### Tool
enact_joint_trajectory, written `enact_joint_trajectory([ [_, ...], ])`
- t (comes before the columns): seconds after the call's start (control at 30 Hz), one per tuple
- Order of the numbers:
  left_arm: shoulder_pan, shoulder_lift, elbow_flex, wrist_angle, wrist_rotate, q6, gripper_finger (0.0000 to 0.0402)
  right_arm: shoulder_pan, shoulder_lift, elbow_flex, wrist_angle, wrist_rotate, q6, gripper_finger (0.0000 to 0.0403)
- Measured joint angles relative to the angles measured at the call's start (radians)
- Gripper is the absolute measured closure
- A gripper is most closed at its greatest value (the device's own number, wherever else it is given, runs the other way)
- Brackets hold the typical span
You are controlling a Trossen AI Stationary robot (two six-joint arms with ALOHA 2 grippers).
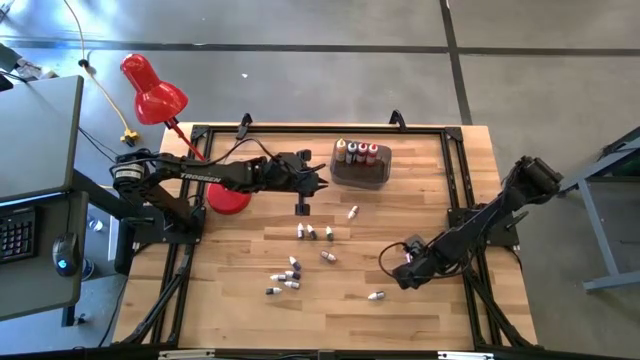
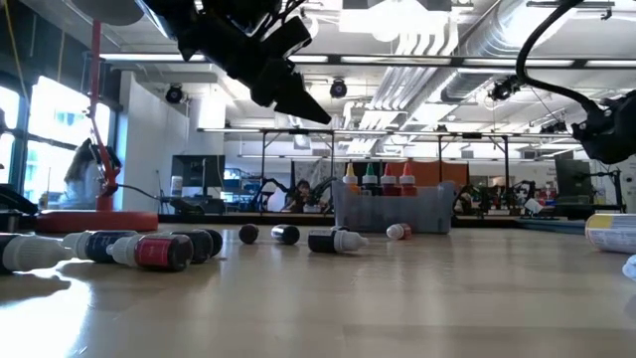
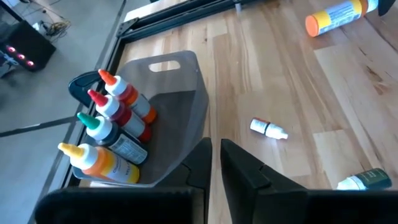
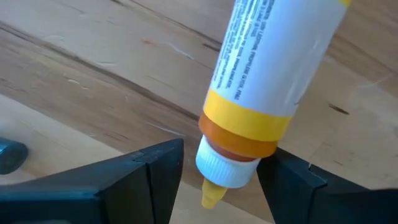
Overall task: Pick & Place food coloring
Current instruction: Put the large yellow food coloring bottle into the bin
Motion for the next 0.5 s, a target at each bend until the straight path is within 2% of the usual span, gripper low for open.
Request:
enact_joint_trajectory([
  [0.3,0.0,0.0,0.0,-0.002,0.0,0.0,0.0369,0.033,-0.002,-0.004,0.024,-0.067,0.075,0.0211],
  [0.5,0.0,0.0,0.0,-0.001,0.0,0.0,0.0369,0.036,-0.001,-0.003,-0.018,-0.025,0.073,0.0218],
])
